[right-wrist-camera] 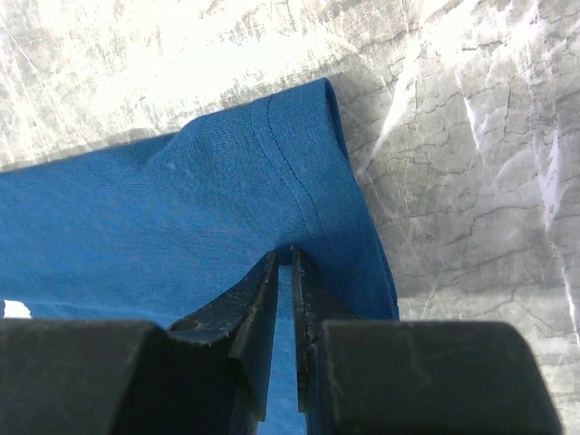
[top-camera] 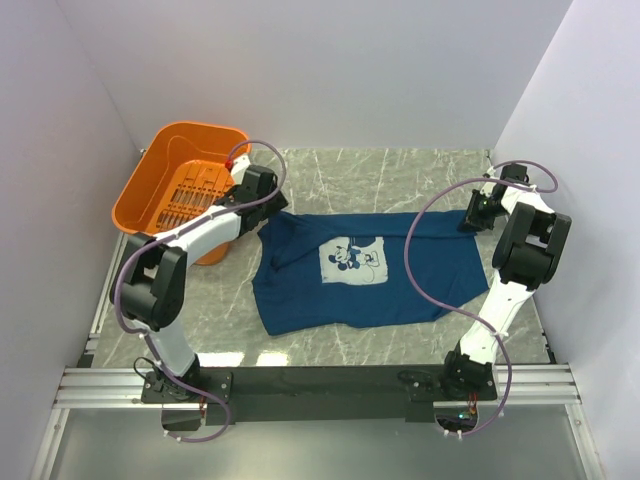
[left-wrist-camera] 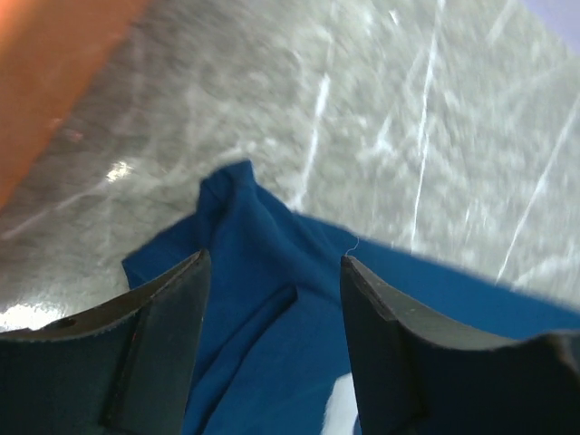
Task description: Fold and stack the t-shirts
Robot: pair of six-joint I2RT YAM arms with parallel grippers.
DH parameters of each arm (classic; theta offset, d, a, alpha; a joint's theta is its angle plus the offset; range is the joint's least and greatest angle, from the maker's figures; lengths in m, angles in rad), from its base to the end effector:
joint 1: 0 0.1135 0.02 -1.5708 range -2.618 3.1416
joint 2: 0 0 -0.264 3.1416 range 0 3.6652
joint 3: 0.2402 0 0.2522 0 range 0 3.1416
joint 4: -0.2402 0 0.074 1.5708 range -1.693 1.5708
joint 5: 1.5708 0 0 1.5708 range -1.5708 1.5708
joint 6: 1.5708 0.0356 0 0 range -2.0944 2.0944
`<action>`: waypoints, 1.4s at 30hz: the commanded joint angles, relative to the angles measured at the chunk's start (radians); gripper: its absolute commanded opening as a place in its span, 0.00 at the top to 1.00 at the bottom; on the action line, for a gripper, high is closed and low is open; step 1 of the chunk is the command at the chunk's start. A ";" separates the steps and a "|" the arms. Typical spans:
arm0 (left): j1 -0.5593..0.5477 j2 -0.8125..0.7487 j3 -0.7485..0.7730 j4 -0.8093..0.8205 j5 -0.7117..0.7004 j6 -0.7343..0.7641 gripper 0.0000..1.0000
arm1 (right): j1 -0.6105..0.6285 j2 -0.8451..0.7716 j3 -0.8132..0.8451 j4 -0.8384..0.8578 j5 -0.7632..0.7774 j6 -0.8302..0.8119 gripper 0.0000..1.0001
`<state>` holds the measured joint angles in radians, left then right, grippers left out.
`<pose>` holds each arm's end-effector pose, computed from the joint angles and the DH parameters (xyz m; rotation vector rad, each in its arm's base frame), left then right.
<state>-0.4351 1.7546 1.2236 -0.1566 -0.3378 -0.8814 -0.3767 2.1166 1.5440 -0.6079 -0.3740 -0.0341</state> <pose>0.3614 -0.1550 0.2325 -0.6680 2.1325 -0.3437 0.4104 -0.1484 0.1578 0.3555 2.6387 0.3856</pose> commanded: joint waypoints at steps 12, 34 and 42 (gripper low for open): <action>0.032 0.177 0.169 -0.067 0.088 0.165 0.52 | -0.008 0.009 0.019 -0.012 -0.019 -0.003 0.81; 0.065 0.171 0.097 -0.152 0.000 0.079 0.95 | -0.010 -0.004 0.010 0.002 -0.013 -0.006 0.81; 0.067 0.102 0.036 -0.095 0.089 0.131 0.64 | -0.011 0.002 0.011 0.000 -0.011 -0.006 0.81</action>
<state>-0.3809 1.9282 1.2926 -0.2516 -0.2905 -0.7628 -0.3790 2.1174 1.5440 -0.6079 -0.3897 -0.0345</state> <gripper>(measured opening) 0.350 0.190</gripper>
